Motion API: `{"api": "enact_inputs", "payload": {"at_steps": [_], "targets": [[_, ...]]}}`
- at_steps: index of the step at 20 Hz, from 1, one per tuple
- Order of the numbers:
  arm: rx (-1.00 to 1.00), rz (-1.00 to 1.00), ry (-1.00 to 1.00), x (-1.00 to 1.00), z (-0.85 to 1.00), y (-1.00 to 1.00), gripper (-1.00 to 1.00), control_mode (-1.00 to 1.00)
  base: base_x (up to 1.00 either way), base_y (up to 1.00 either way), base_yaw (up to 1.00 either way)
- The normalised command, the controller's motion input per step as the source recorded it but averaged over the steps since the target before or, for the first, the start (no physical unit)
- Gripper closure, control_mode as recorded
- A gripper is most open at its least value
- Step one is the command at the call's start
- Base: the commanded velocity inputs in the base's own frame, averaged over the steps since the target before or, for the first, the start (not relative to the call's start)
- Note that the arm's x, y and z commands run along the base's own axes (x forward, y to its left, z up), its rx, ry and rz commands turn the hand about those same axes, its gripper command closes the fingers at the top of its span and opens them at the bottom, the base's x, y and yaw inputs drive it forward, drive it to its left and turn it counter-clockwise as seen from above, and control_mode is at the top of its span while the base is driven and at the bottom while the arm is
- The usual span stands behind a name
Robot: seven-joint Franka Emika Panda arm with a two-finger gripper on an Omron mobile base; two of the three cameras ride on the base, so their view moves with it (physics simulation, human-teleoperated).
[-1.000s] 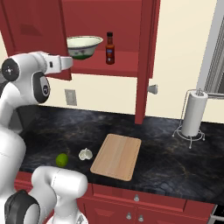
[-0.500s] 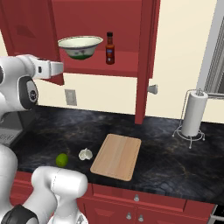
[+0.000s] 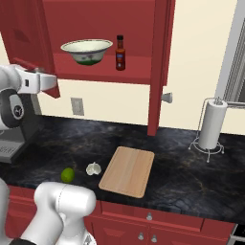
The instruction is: Open the cabinet. Place the bowl and condiment on the counter. Then place the lime and garlic on the cutting board.
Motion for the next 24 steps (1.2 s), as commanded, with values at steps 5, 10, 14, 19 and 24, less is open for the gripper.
{"api": "enact_inputs", "payload": {"at_steps": [5,10,14,19,24], "targets": [[0.0,0.0,0.0,-0.52,-0.04,0.23,1.0,-1.0,0.0,0.0,0.0],[0.04,0.0,-0.02,-0.35,0.0,0.12,-1.0,-1.0,0.0,0.0,0.0],[0.17,0.05,-0.03,-0.42,0.0,-0.29,-1.0,-1.0,0.0,0.0,0.0],[0.23,0.14,-0.01,-0.34,0.05,-0.36,-1.0,-1.0,0.0,0.0,0.0],[0.24,0.19,0.0,-0.04,0.18,-0.33,-1.0,-1.0,0.0,0.0,0.0]]}}
